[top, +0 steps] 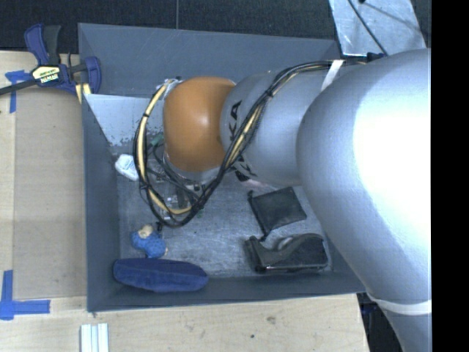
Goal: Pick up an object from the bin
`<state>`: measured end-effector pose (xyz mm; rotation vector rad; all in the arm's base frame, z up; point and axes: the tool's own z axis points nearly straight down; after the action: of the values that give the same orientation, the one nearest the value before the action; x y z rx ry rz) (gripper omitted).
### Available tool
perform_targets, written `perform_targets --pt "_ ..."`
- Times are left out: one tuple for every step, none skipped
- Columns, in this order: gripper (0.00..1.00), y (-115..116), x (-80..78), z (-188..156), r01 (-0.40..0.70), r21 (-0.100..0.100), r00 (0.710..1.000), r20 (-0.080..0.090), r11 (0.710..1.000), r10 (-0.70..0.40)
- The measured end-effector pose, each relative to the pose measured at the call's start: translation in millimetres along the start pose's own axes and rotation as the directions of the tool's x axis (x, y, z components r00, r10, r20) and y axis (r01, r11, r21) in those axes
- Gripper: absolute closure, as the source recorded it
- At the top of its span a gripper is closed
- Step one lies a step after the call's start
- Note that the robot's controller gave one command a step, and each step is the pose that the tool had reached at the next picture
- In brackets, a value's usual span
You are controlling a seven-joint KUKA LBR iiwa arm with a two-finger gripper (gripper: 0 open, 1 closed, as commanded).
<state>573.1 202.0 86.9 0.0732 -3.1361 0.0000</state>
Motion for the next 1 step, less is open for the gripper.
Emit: perform_targets --pt "0.00 -37.4 80.4 10.7 0.321 0.002 0.947 0.021 0.947 -0.321"
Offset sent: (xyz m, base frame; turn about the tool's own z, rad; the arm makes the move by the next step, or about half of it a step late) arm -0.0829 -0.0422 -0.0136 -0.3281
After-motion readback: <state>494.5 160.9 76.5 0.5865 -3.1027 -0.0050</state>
